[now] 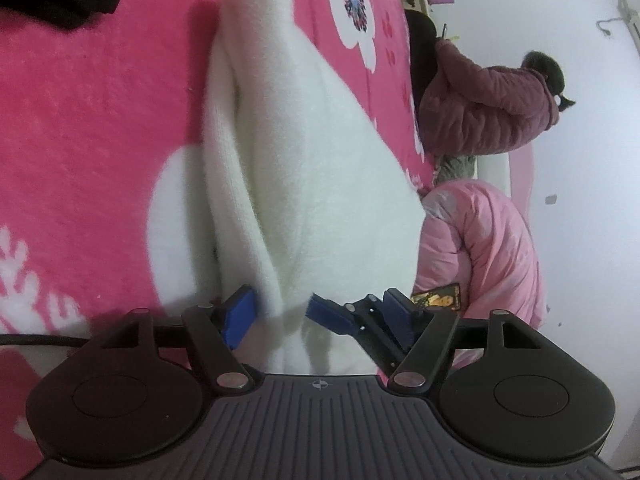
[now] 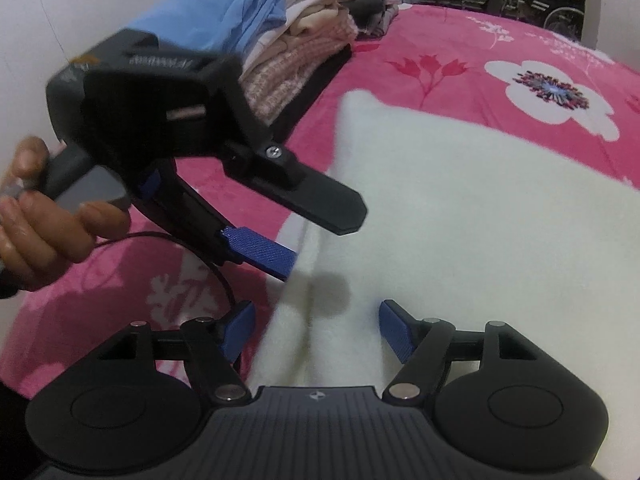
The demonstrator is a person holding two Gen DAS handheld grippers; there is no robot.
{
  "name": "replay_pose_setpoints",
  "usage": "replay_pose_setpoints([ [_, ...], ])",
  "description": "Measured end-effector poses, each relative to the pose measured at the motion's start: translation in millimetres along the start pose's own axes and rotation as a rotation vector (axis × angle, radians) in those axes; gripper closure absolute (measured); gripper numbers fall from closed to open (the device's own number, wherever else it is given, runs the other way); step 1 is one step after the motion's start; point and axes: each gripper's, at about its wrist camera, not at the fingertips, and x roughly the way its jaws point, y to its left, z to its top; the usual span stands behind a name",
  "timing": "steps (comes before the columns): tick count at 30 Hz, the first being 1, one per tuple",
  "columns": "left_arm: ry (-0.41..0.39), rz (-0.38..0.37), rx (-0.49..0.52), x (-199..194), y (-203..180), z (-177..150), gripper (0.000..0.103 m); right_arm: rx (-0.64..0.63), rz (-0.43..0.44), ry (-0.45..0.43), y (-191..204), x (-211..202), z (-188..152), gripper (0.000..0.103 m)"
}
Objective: Fold clothes
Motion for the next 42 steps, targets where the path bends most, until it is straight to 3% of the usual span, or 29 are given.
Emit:
replay_pose_setpoints([
  [3,-0.001,-0.021,-0.018,2.4,-1.2,-0.1,0.031,-0.021,-0.05,-0.003,7.6,3.7,-0.7,0.031],
  [5,-0.002,-0.03,-0.02,3.3,-2.4,-0.8,0.031,-0.033,-0.093,-0.009,11.2,4.7,-1.9,0.041],
  [10,-0.003,-0.039,-0.027,3.9,-2.9,-1.5,0.031,-0.044,-0.146,-0.004,12.7,6.0,-1.3,0.052],
  [13,-0.008,-0.051,-0.04,4.2,-1.8,-2.1,0.03,-0.063,-0.153,0.011,15.1,8.7,0.3,0.048],
  [16,-0.015,-0.061,-0.038,5.8,-3.5,-2.0,0.029,-0.077,-0.15,0.018,18.5,13.2,0.3,0.036],
  [17,-0.016,-0.062,-0.034,6.2,-4.5,-2.1,0.029,-0.078,-0.169,0.011,19.8,13.6,-0.8,0.041],
  [18,-0.016,-0.056,-0.026,5.5,-5.7,-1.8,0.029,-0.076,-0.195,0.002,20.8,13.2,-2.2,0.054],
  [20,-0.016,-0.042,-0.008,4.1,-8.1,-1.3,0.029,-0.055,-0.208,-0.014,17.3,10.9,-3.6,0.061],
  [24,-0.1,-0.001,0.057,-16.0,-16.6,3.6,0.03,-0.026,-0.205,-0.034,12.1,7.3,-6.4,0.066],
  [27,-0.165,0.088,0.1,-24.9,-21.7,17.3,0.029,-0.02,-0.206,-0.039,11.2,7.3,-6.4,0.066],
  [29,-0.196,0.174,0.149,-20.3,-24.9,28.2,0.029,-0.015,-0.203,-0.043,11.1,6.4,-6.6,0.066],
  [33,-0.242,0.275,0.161,-0.4,-22.5,49.6,0.029,-0.007,-0.2,-0.05,10.3,5.0,-6.8,0.066],
  [34,-0.253,0.259,0.154,2.3,-20.5,53.5,0.029,-0.003,-0.198,-0.052,9.5,4.8,-6.8,0.067],
  [36,-0.284,0.248,0.16,5.3,-19.7,57.9,0.031,0.006,-0.193,-0.057,7.9,4.0,-7.4,0.067],
  [40,-0.331,0.193,0.092,9.0,-20.3,63.7,0.056,0.009,-0.183,-0.064,5.4,1.7,-7.6,0.069],
  [42,-0.341,0.167,0.077,8.9,-25.0,62.8,0.059,0.023,-0.177,-0.078,2.4,-3.8,-6.6,0.07],
])
